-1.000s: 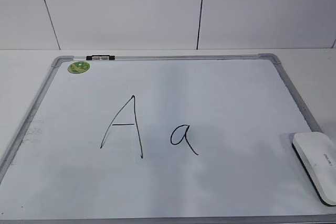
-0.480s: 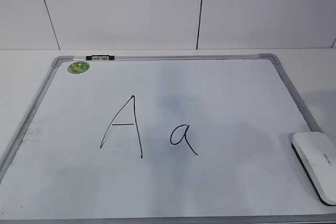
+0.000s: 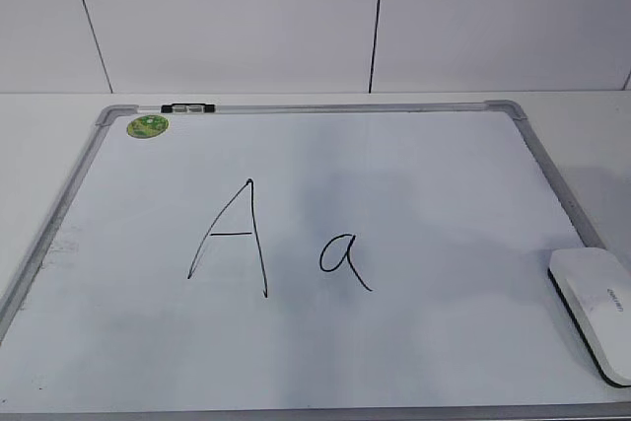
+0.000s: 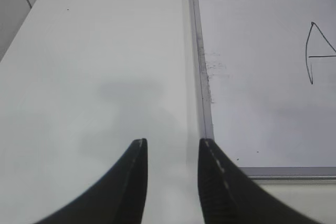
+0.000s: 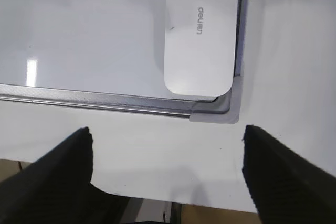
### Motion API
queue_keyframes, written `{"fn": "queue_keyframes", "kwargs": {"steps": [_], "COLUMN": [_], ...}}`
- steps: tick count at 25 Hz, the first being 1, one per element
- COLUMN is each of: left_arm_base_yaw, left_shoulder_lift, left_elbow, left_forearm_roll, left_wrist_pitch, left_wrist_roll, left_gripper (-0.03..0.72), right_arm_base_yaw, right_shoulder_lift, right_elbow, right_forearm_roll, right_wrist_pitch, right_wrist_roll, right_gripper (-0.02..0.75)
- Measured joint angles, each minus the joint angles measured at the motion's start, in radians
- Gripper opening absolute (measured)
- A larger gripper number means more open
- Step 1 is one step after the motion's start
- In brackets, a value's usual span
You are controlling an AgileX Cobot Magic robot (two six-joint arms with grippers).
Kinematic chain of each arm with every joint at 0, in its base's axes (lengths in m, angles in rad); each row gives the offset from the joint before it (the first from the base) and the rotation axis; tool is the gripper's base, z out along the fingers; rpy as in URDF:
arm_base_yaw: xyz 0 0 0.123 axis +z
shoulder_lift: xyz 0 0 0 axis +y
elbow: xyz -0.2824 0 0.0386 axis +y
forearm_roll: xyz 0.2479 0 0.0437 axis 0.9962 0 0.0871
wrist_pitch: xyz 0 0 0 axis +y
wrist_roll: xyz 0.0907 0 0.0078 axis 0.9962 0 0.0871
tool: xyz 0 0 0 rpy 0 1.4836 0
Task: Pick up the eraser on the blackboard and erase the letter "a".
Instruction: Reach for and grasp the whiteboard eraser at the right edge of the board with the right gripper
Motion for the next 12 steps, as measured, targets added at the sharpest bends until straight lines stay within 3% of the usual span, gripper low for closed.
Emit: {"fn": "queue_keyframes", "kwargs": {"steps": [12], "left_arm_base_yaw": [0.000], "left_shoulder_lift": [0.000], "left_elbow": [0.000], "left_forearm_roll": [0.000], "left_wrist_pitch": [0.000], "left_wrist_roll": [0.000], "left_gripper": [0.245], "right_arm_base_yaw": [0.000], "right_shoulder_lift": [0.257], "right_elbow": [-0.007], "right_forearm_roll": [-0.012], "right_wrist_pitch": [-0.063], "right_wrist_roll": [0.006], "right_gripper": [0.678]}}
